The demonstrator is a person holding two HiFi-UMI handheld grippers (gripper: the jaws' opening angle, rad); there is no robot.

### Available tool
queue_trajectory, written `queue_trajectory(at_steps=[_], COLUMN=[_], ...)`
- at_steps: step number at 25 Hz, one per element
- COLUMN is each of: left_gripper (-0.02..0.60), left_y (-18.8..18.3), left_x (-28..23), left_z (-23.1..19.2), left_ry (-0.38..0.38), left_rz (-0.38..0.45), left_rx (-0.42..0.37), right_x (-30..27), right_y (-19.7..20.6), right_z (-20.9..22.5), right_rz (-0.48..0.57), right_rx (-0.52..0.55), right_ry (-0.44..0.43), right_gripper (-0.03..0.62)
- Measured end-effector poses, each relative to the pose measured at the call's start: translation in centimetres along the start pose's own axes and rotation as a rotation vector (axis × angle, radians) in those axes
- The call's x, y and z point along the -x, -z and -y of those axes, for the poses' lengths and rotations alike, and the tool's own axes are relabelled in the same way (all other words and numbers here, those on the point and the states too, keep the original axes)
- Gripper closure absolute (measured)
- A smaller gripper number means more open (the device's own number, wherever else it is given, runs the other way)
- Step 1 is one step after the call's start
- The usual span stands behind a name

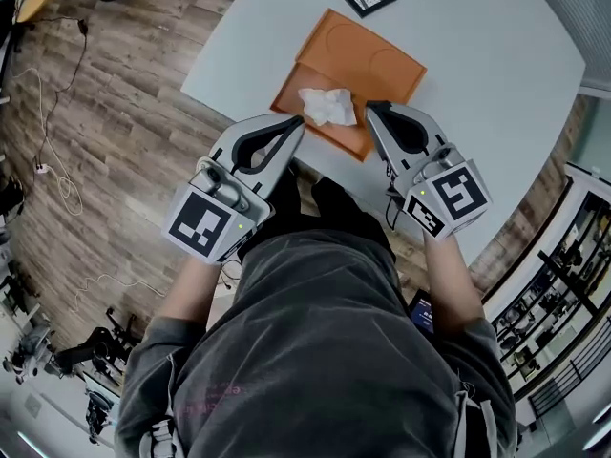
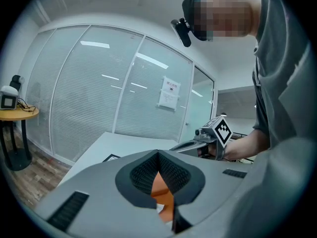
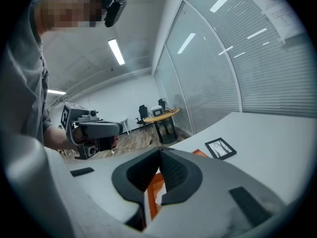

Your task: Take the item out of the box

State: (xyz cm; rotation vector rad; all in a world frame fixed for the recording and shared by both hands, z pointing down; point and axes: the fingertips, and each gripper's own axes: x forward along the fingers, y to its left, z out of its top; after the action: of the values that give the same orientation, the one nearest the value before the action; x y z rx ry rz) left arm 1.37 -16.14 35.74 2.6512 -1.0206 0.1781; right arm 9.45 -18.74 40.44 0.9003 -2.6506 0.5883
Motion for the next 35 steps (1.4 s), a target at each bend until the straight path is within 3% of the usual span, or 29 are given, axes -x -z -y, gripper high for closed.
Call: queue_trajectory(at_steps=[15,35], left_gripper=[0.569,0.569], left_y=[1.6,2.5], left_x=[1.1,1.8], left_z=[-4.0,-5.8], left_ry=[0.121,0.136], left_rz=[-0.004,0.008], left_rx=[0.014,0.054], right_x=[-4.2,-6.7], right_y=[4.4,9.2], right_z=[0.2,1.6], right_rz=[-0.132,-0.3], right_rx=[-0.063,-0.06], right_ry=[0.106,0.163], right_gripper=[0.589,0.54])
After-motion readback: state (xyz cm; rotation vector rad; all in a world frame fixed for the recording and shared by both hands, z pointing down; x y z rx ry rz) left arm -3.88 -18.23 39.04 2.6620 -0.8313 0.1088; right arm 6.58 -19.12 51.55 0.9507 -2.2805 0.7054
